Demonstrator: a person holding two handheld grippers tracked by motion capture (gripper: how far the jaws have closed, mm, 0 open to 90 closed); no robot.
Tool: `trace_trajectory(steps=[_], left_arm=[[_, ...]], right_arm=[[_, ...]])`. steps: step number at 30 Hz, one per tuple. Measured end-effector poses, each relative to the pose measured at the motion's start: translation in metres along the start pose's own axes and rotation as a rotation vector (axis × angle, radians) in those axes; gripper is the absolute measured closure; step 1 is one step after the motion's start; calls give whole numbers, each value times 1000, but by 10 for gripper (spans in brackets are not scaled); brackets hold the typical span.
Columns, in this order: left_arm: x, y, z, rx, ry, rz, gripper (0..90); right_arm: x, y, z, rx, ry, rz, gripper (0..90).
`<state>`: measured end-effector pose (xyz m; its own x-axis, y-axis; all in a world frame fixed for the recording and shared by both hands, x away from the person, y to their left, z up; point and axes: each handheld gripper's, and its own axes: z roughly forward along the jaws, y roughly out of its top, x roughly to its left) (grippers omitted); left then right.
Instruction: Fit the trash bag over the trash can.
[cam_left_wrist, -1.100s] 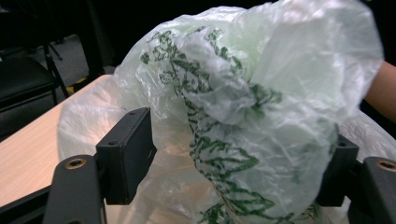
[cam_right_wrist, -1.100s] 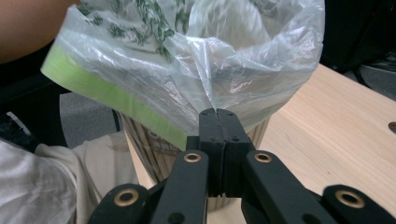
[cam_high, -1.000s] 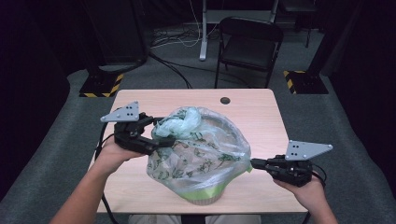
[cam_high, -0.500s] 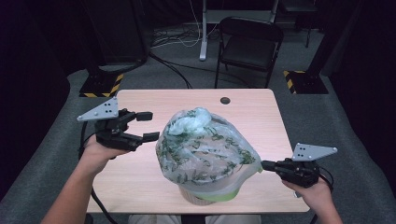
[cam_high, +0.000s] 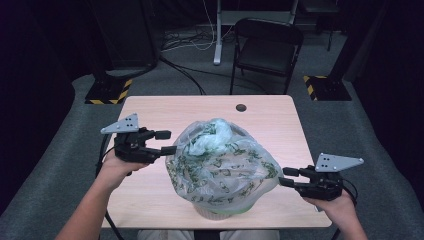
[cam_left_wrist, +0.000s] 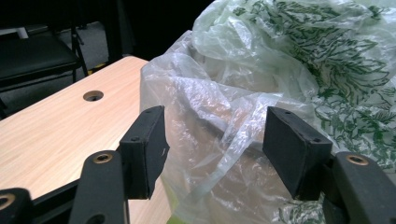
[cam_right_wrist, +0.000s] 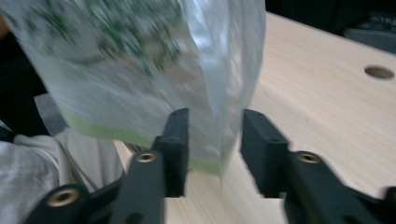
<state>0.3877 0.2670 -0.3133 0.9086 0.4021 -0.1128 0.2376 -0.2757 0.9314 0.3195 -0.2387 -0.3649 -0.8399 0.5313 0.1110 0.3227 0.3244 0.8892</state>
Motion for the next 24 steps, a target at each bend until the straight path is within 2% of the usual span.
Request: trace_trajectory(steps=[6, 9, 13, 16, 20, 21, 24], left_arm=[[-5, 1, 1, 7, -30, 16, 497], [-6, 1, 2, 13, -43, 7, 538], [-4, 2, 2, 13, -49, -4, 576], [-4, 3, 5, 14, -67, -7, 646], [-3, 5, 4, 7, -42, 6, 748], [-3, 5, 3, 9, -40, 13, 801], [-5, 5, 2, 14, -39, 30, 868]], right_arm=[[15, 22, -1, -74, 46, -63, 463], [21, 30, 4, -88, 63, -90, 456], [27, 37, 14, -76, 93, -120, 472], [27, 39, 18, -74, 115, -126, 578], [28, 41, 22, -66, 129, -138, 756], [28, 41, 23, -66, 127, -142, 789], [28, 42, 24, -59, 129, -153, 876]])
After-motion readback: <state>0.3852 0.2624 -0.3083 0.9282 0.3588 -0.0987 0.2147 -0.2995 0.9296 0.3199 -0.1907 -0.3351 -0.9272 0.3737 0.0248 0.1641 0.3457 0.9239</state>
